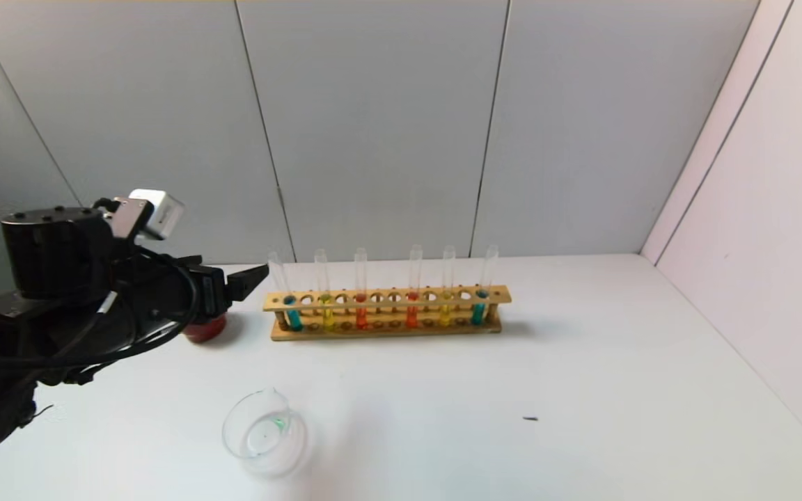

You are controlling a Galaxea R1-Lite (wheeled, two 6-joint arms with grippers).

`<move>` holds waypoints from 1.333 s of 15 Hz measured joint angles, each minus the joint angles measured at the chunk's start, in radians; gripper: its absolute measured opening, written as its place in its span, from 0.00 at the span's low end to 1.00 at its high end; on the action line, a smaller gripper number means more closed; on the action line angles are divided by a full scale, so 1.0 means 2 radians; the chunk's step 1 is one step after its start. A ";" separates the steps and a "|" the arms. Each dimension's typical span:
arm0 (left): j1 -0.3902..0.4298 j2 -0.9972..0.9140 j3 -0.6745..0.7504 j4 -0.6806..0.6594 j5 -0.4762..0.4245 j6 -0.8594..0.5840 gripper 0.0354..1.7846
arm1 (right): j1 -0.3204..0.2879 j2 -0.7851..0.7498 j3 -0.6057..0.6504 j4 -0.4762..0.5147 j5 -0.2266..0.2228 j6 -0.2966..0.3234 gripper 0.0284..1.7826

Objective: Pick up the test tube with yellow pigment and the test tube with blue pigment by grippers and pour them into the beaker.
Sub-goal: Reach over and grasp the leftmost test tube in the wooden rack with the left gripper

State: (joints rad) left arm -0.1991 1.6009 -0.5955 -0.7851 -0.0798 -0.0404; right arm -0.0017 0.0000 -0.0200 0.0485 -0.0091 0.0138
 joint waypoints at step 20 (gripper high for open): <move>-0.006 0.200 -0.077 -0.101 -0.001 0.003 0.98 | 0.000 0.000 0.000 0.000 0.000 0.000 0.95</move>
State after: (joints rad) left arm -0.2102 2.0006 -0.7504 -0.9874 -0.0826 -0.0349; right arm -0.0017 0.0000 -0.0200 0.0485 -0.0091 0.0134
